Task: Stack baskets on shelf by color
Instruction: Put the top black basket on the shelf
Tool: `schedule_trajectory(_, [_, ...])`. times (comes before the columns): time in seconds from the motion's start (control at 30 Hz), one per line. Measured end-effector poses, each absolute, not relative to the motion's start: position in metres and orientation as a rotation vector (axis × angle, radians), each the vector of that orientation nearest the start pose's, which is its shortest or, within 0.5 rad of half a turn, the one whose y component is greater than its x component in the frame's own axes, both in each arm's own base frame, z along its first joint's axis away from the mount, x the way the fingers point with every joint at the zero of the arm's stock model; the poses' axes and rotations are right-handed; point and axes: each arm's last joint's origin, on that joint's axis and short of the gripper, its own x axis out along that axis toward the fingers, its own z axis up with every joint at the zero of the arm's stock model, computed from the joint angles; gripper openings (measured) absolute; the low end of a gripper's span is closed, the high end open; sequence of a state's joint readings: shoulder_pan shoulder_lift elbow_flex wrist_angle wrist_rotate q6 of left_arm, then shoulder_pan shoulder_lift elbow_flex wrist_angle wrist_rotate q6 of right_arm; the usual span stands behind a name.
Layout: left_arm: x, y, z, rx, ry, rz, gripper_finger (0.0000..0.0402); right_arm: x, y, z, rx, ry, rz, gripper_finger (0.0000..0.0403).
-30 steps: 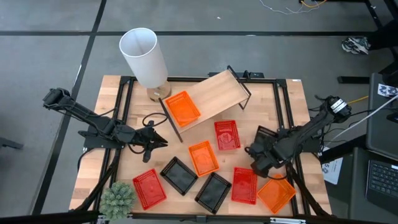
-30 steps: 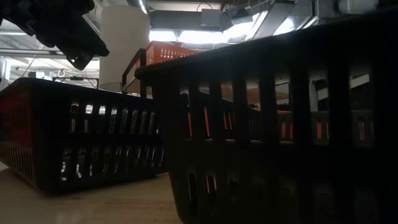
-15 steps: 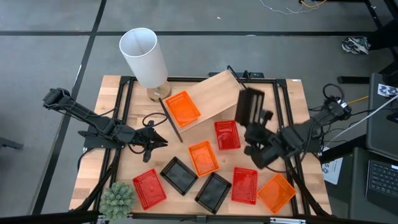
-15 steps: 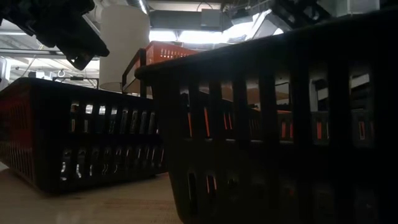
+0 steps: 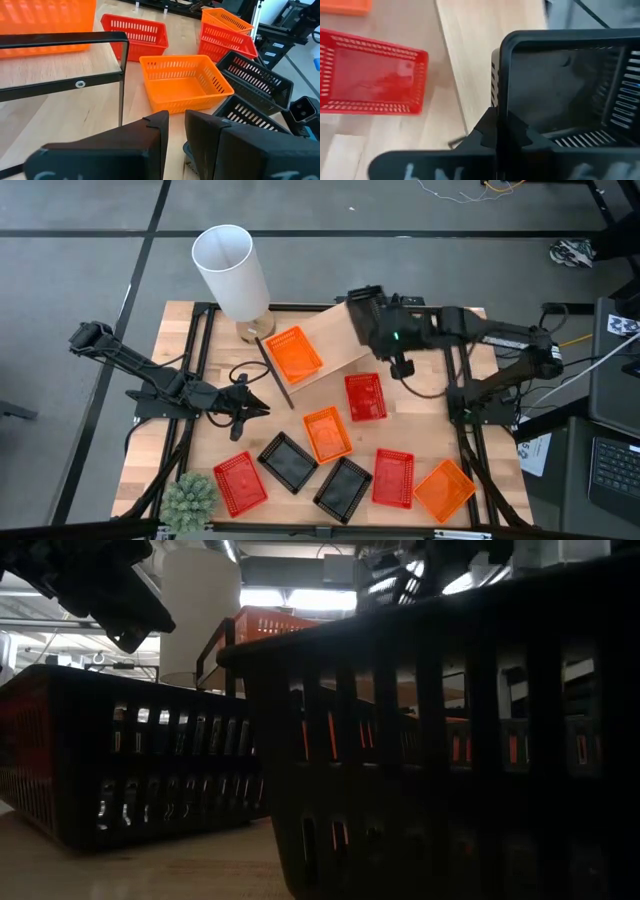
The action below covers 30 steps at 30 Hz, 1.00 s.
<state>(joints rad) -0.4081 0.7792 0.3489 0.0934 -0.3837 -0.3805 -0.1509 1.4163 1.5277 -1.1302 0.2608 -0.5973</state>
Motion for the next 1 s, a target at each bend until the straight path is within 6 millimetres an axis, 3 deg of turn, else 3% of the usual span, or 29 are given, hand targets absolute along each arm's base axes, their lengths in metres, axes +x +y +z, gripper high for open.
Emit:
schedule_trajectory(0.17, [0.159, -0.057, 0.209, -0.241, 0.325, 0.04, 0.0057, 0.274, -0.088, 0.344, -0.518, 1.204, -0.001, 0.0])
schedule_trajectory(0.3, [0.158, -0.057, 0.207, -0.232, 0.344, 0.043, 0.0057, 0.288, -0.105, 0.322, -0.481, 1.285, 0.011, 0.0])
schedule_trajectory(0.6, [0.158, -0.056, 0.205, -0.222, 0.364, 0.048, 0.0057, 0.292, -0.107, 0.302, -0.491, 1.406, 0.154, 0.0])
schedule_trajectory(1.0, [0.158, -0.056, 0.205, -0.219, 0.357, 0.07, 0.0057, 0.289, -0.112, 0.303, -0.612, 1.498, 0.049, 0.0035])
